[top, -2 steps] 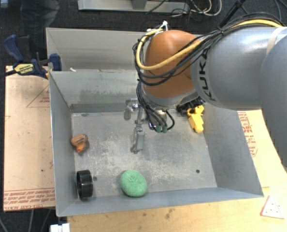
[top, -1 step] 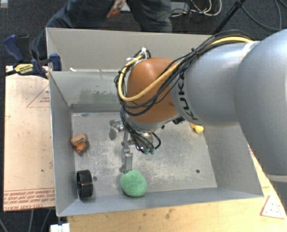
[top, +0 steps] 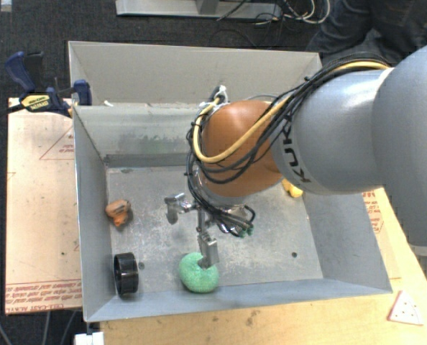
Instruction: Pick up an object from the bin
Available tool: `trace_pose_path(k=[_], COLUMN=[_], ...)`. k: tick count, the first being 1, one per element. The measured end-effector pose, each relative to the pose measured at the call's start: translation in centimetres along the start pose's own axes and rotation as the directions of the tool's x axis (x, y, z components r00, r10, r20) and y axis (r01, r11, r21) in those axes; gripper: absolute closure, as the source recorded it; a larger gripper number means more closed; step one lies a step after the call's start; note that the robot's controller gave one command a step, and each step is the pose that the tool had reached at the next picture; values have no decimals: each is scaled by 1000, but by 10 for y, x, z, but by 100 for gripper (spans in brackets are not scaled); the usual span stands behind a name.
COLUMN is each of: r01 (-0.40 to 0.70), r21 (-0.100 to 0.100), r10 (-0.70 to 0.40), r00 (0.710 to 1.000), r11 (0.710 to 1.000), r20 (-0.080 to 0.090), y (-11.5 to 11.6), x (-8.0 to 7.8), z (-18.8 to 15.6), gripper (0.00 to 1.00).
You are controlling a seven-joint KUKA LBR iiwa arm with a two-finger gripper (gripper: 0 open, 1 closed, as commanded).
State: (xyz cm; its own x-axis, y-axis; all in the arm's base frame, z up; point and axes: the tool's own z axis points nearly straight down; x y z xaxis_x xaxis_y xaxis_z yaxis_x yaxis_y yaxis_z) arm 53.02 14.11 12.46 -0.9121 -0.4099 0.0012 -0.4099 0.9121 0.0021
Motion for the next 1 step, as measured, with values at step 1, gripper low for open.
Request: trace_pose_path(k=[1], r01=[312], r21=[1], r10=[-312], r00=[950], r11=[950], r20=[1], y=[-6], x=[40], z=[-7], gripper=[0])
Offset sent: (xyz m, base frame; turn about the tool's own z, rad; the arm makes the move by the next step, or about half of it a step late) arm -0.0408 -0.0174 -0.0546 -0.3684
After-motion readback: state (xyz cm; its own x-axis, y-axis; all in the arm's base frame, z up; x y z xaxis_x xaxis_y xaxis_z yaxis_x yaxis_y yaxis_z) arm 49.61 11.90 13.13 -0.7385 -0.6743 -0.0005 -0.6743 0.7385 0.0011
